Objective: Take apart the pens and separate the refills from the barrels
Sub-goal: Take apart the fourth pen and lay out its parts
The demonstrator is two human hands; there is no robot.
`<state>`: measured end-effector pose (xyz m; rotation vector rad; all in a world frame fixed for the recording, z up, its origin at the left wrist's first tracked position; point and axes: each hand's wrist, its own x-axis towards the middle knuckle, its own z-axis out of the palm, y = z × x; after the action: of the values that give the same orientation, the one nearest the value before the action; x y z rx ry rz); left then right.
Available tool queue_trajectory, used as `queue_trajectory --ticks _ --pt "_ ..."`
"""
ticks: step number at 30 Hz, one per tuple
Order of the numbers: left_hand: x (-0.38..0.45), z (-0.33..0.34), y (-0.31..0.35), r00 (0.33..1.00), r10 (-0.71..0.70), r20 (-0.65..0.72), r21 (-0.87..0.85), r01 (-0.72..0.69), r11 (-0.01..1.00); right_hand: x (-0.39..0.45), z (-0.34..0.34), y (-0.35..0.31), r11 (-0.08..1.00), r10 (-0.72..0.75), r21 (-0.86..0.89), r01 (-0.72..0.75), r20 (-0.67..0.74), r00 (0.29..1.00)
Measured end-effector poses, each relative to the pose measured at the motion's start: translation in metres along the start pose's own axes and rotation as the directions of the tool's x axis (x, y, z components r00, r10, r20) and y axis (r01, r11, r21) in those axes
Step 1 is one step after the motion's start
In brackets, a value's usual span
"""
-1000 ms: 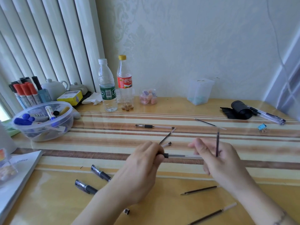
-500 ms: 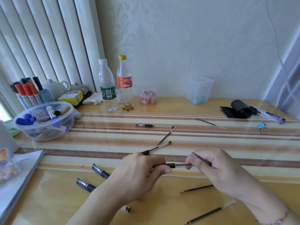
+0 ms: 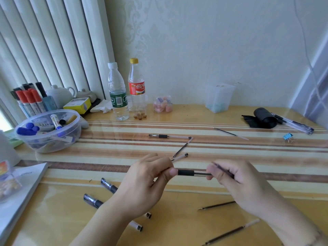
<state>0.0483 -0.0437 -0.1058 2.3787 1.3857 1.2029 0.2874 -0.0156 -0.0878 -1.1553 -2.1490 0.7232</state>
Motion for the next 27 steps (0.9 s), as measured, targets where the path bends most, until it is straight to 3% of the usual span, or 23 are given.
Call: queue_trajectory --ticks 2,4,7,11,18,23,27 --pt "0.0 -0.001 0.001 0.999 -0.05 -0.018 -0.081 0.048 0.996 0.0 0.002 -0.003 0.998 -0.051 -0.023 0.05 -0.031 0.998" --pt "0.0 -0.002 0.002 0.997 -0.074 -0.029 -0.099 0.071 0.993 0.001 0.004 -0.004 0.996 -0.03 0.085 0.034 -0.05 0.998" --pt "0.0 -0.002 0.0 0.996 -0.077 -0.036 -0.084 0.074 0.994 0.001 0.006 -0.003 0.985 -0.012 0.17 0.007 0.025 1.0" --pt "0.002 -0.002 0.002 0.996 -0.08 -0.046 -0.092 0.076 0.993 0.002 0.01 -0.001 0.998 0.021 0.062 -0.024 0.045 0.999" --pt "0.001 -0.002 -0.001 0.995 -0.096 -0.04 -0.106 0.092 0.99 0.003 0.012 -0.002 0.991 0.015 0.134 -0.023 0.064 0.998" --pt "0.001 -0.004 0.001 0.985 -0.168 -0.043 -0.181 0.158 0.971 0.002 0.012 0.004 0.996 0.006 0.09 -0.003 -0.025 1.0" --pt "0.001 -0.004 0.002 0.98 -0.197 0.005 -0.168 0.195 0.966 0.001 0.012 -0.003 0.995 -0.035 0.095 0.032 0.031 0.999"
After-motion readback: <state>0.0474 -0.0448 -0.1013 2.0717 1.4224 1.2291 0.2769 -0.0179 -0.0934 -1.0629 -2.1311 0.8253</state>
